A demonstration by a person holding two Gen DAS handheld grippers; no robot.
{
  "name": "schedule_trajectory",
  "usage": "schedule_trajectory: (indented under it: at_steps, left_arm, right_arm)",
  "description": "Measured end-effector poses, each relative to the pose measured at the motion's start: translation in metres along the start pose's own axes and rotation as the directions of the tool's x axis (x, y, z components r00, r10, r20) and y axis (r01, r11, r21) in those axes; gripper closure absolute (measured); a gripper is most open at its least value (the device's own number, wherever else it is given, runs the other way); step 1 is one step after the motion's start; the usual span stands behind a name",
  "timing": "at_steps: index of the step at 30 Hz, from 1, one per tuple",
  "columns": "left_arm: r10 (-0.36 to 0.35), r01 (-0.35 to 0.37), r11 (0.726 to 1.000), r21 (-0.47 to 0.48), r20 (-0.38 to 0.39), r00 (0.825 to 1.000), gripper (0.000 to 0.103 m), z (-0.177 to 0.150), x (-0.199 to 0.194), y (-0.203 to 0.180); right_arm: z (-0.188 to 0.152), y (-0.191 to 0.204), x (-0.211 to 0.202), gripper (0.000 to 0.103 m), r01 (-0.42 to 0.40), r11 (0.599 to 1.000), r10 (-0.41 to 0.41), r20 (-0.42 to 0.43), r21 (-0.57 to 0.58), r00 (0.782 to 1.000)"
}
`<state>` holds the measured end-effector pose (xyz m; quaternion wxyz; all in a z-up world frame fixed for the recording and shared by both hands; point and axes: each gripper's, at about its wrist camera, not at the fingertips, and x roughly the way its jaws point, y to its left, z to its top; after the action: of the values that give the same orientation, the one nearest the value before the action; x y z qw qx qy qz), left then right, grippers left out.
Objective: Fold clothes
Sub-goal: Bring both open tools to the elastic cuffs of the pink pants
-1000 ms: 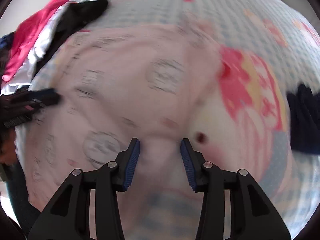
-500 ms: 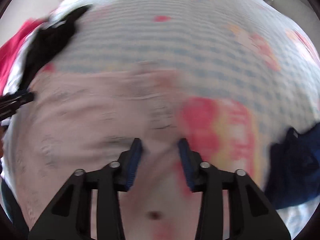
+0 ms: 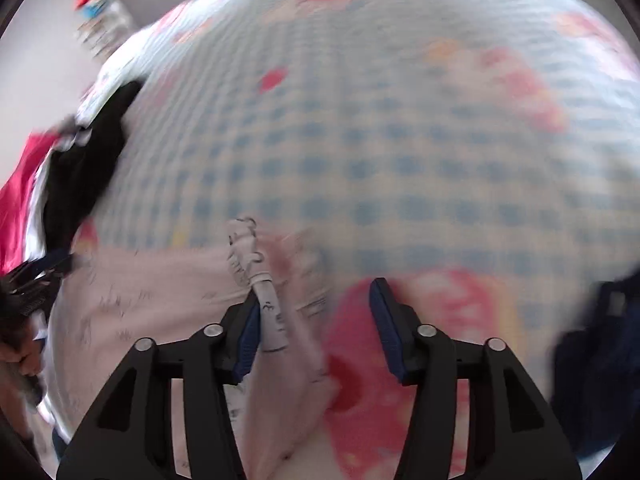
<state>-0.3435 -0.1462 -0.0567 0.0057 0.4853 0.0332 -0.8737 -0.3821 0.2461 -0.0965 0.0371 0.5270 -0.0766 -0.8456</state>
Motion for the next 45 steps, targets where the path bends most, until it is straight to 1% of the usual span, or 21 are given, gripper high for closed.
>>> schedule_trajectory:
  at_steps: [1, 2, 4, 6, 7, 8, 9, 10, 11, 13, 15, 17, 20, 22, 27, 29, 31, 33, 37, 42, 45]
  left_arm:
    - [-0.081, 0.081, 0.997, 0.006, 0.006, 0.997, 0.058, -0.004, -0.009, -0.006]
    - [-0.151, 0.151, 0.988, 0.027, 0.007, 0.988, 0.058, -0.010, -0.016, -0.015]
    - [-0.232, 0.233, 0.965, 0.123, -0.022, 0.973, 0.058, -0.027, -0.021, -0.047]
    - [-0.204, 0.213, 0.955, 0.207, -0.062, 0.977, 0.056, -0.036, -0.010, -0.071]
    - [-0.136, 0.149, 0.963, 0.223, -0.072, 0.988, 0.056, -0.036, 0.000, -0.072]
    - [-0.042, 0.059, 0.975, 0.212, -0.084, 0.996, 0.056, -0.035, 0.011, -0.066]
    - [0.029, -0.012, 0.985, 0.172, -0.099, 0.995, 0.056, -0.031, 0.019, -0.053]
    - [0.042, -0.030, 0.994, 0.106, -0.108, 0.993, 0.056, -0.027, 0.021, -0.037]
    - [0.032, -0.027, 0.999, 0.043, -0.110, 0.993, 0.056, -0.023, 0.019, -0.024]
    - [-0.057, 0.054, 0.998, -0.041, -0.076, 0.995, 0.057, -0.020, 0.004, -0.010]
    - [-0.092, 0.093, 0.996, 0.014, -0.043, 0.995, 0.057, -0.024, -0.014, -0.022]
    - [-0.136, 0.139, 0.987, 0.078, -0.052, 0.989, 0.055, -0.036, -0.029, -0.041]
    - [-0.237, 0.248, 0.963, 0.104, -0.108, 0.966, 0.053, -0.067, -0.044, -0.070]
    - [-0.263, 0.278, 0.955, 0.105, -0.138, 0.955, 0.053, -0.089, -0.051, -0.083]
    - [-0.233, 0.243, 0.969, 0.036, -0.178, 0.956, 0.053, -0.136, -0.054, -0.092]
    - [-0.238, 0.236, 0.971, -0.030, -0.171, 0.956, 0.053, -0.149, -0.062, -0.081]
    - [-0.254, 0.242, 0.966, -0.091, -0.163, 0.953, 0.053, -0.165, -0.074, -0.071]
    - [-0.236, 0.224, 0.971, -0.088, -0.164, 0.958, 0.053, -0.181, -0.081, -0.066]
    - [-0.214, 0.207, 0.977, -0.059, -0.170, 0.962, 0.053, -0.204, -0.089, -0.070]
    - [-0.198, 0.190, 0.980, -0.065, -0.161, 0.967, 0.052, -0.225, -0.112, -0.072]
    - [-0.239, 0.229, 0.970, -0.088, -0.142, 0.960, 0.052, -0.234, -0.122, -0.071]
  right_arm:
    - [-0.001, 0.001, -0.010, 0.046, 0.032, 0.999, -0.032, 0.030, -0.006, 0.999]
    - [-0.006, 0.006, -0.018, 0.046, 0.007, 1.000, -0.007, 0.043, -0.013, 0.999]
    - [-0.016, 0.019, -0.030, 0.045, -0.067, 0.997, 0.069, 0.044, -0.041, 0.997]
    - [-0.030, 0.042, -0.031, 0.042, -0.148, 0.984, 0.149, -0.001, -0.097, 0.989]
    - [-0.036, 0.050, -0.027, 0.042, -0.155, 0.980, 0.153, -0.024, -0.123, 0.988]
    - [-0.042, 0.058, -0.024, 0.041, -0.161, 0.976, 0.155, -0.046, -0.148, 0.987]
    - [-0.050, 0.063, -0.020, 0.042, -0.138, 0.976, 0.129, -0.067, -0.166, 0.989]
    - [-0.058, 0.069, -0.016, 0.042, -0.118, 0.976, 0.103, -0.087, -0.184, 0.991]
    - [-0.060, 0.068, -0.018, 0.042, -0.121, 0.977, 0.107, -0.083, -0.179, 0.991]
    - [-0.063, 0.062, -0.020, 0.041, -0.128, 0.979, 0.118, -0.071, -0.157, 0.990]
    - [-0.065, 0.057, -0.019, 0.041, -0.113, 0.986, 0.105, -0.068, -0.126, 0.992]
    - [-0.068, 0.054, -0.022, 0.041, -0.108, 0.988, 0.100, -0.073, -0.109, 0.992]
    - [-0.082, 0.049, -0.043, 0.041, -0.167, 0.983, 0.162, -0.064, -0.073, 0.985]
    - [-0.099, 0.048, -0.054, 0.041, -0.187, 0.981, 0.183, -0.077, -0.056, 0.980]
    - [-0.154, 0.060, -0.064, 0.041, -0.170, 0.980, 0.155, -0.144, -0.102, 0.977]
    - [-0.176, 0.064, -0.061, 0.041, -0.168, 0.980, 0.148, -0.176, -0.105, 0.973]
    - [-0.197, 0.066, -0.067, 0.041, -0.147, 0.981, 0.125, -0.171, -0.128, 0.977]
    - [-0.219, 0.066, -0.076, 0.039, -0.136, 0.980, 0.112, -0.163, -0.144, 0.980]
    - [-0.242, 0.063, -0.089, 0.038, -0.141, 0.980, 0.118, -0.160, -0.138, 0.980]
    - [-0.262, 0.064, -0.094, 0.038, -0.164, 0.983, 0.151, -0.151, -0.084, 0.977]
    - [-0.273, 0.062, -0.104, 0.038, -0.180, 0.980, 0.168, -0.147, -0.078, 0.975]
